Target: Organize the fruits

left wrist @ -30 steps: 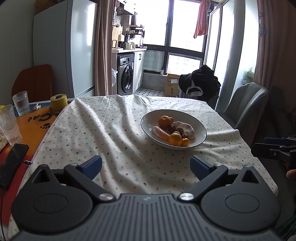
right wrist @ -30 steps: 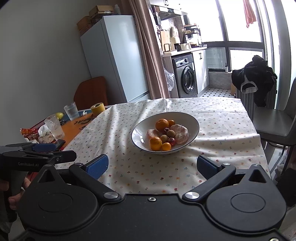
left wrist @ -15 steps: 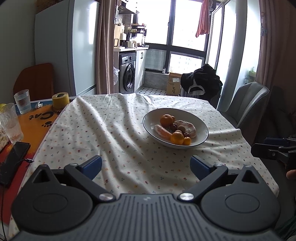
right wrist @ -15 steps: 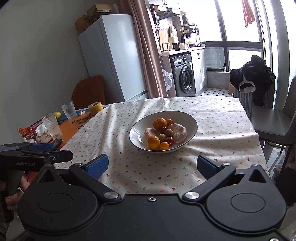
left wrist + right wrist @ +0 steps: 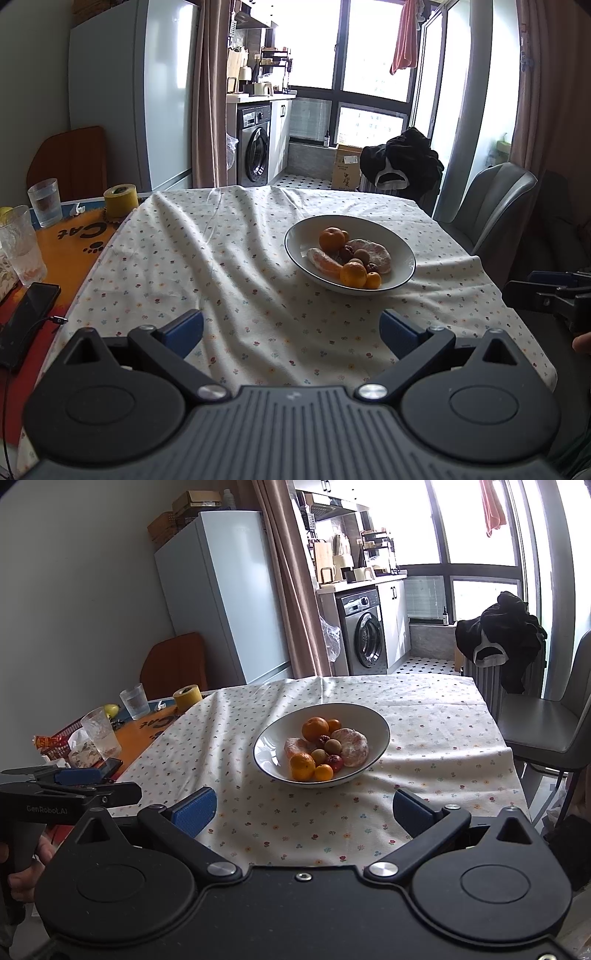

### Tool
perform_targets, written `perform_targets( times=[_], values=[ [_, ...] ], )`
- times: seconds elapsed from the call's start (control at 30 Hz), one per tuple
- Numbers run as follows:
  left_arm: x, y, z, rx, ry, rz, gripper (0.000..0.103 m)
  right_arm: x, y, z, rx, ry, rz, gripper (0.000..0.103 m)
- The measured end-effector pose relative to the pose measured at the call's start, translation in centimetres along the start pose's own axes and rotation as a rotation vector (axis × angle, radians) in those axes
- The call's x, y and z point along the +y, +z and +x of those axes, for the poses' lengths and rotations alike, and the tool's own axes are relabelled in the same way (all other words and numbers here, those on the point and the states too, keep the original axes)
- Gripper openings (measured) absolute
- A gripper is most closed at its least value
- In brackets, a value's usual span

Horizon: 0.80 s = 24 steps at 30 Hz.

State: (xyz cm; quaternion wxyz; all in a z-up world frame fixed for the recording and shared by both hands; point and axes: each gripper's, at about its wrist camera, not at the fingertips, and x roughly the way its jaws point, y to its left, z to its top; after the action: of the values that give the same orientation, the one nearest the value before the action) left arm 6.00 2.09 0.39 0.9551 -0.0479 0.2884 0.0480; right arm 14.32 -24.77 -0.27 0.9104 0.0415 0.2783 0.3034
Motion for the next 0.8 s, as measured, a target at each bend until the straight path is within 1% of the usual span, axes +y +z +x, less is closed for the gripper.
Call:
perform_targets(
  times=[0.8],
  values=[
    [0.19, -0.10, -0.12, -0.004, 0.003, -0.005, 0.101, 0.00, 0.01, -0.08, 0.001, 0.004, -0.001, 0.103]
  ],
)
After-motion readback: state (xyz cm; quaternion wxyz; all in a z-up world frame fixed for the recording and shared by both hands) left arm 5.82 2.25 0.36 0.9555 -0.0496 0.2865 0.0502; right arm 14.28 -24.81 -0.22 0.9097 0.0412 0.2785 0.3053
